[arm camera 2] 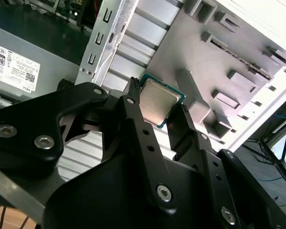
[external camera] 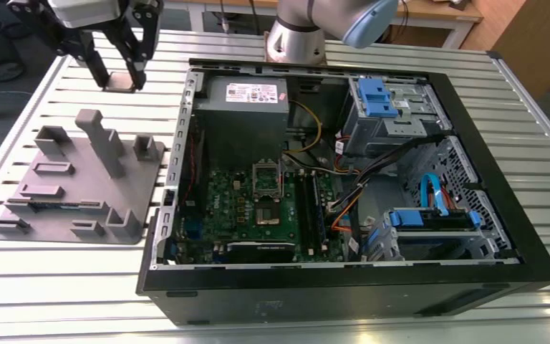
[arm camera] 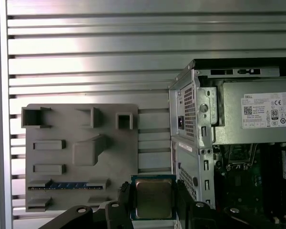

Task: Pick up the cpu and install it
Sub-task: 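Pick up the cpu and move it towards the insertion slot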

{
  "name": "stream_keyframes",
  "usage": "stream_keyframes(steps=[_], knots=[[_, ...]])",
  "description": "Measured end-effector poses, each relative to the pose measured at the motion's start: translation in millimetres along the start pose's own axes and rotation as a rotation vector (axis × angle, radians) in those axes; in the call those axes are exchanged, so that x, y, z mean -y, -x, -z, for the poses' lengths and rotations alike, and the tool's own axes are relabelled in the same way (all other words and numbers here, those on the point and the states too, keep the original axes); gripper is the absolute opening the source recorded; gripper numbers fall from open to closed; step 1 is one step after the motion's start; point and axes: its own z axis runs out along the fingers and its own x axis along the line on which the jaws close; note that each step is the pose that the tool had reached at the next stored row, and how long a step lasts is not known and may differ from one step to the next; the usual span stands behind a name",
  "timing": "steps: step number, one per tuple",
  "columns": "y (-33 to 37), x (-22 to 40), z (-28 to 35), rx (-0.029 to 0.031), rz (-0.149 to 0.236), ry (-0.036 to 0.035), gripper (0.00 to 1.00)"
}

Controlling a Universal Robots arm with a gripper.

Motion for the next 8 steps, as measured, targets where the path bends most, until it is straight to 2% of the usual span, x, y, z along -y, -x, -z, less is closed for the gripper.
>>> stream_keyframes(steps=[8], knots=[[11.8,-0.6,-3.6,0.0001,0.0,0.0001,0.47]])
